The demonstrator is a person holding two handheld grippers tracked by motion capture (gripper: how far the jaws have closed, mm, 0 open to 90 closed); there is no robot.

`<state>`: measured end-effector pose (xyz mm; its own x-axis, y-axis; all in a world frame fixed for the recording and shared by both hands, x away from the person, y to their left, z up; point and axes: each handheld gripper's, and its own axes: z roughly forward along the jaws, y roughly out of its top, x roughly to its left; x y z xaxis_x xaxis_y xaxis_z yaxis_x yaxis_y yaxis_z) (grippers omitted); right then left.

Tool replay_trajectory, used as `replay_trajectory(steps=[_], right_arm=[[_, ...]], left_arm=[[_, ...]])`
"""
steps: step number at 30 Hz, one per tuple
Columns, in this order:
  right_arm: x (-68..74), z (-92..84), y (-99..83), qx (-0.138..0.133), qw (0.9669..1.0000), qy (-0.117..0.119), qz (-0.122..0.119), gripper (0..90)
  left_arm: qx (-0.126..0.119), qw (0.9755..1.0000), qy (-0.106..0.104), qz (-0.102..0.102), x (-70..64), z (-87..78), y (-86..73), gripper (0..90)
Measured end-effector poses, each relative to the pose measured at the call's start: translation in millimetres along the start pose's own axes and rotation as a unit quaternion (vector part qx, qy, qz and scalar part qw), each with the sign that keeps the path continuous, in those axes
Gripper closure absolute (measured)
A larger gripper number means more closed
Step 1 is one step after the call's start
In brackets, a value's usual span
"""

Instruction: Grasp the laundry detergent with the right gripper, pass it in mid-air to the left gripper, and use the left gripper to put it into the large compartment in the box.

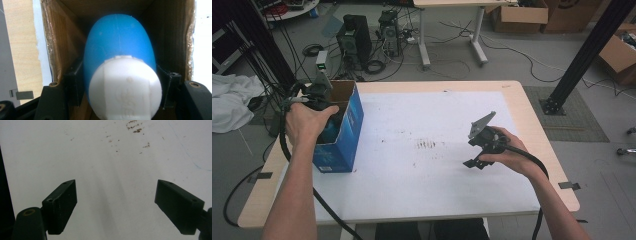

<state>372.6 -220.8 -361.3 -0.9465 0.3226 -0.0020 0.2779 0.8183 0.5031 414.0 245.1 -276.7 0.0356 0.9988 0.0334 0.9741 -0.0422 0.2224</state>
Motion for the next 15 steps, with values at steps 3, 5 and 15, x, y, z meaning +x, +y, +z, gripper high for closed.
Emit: replay_trajectory(steps=[3, 5, 15], right_arm=[[0.0, 0.2, 0.0, -0.001, 1.0000, 0.000, 0.001, 17.8], [0.0, 0.9, -0.2, 0.000, 1.0000, 0.001, 0.000, 17.7], [-0.4, 2.5, -1.2, 0.000, 1.0000, 0.003, 0.002, 17.2]], left_arm=[[-0.001, 1.0000, 0.000, 0.000, -0.6, 0.3, 0.3, 37.6], [0.000, 1.0000, 0.000, 0.000, -0.7, 0.4, 0.7, 37.6], [0.004, 1.0000, 0.001, -0.003, -1.1, 2.5, 1.2, 34.2]])
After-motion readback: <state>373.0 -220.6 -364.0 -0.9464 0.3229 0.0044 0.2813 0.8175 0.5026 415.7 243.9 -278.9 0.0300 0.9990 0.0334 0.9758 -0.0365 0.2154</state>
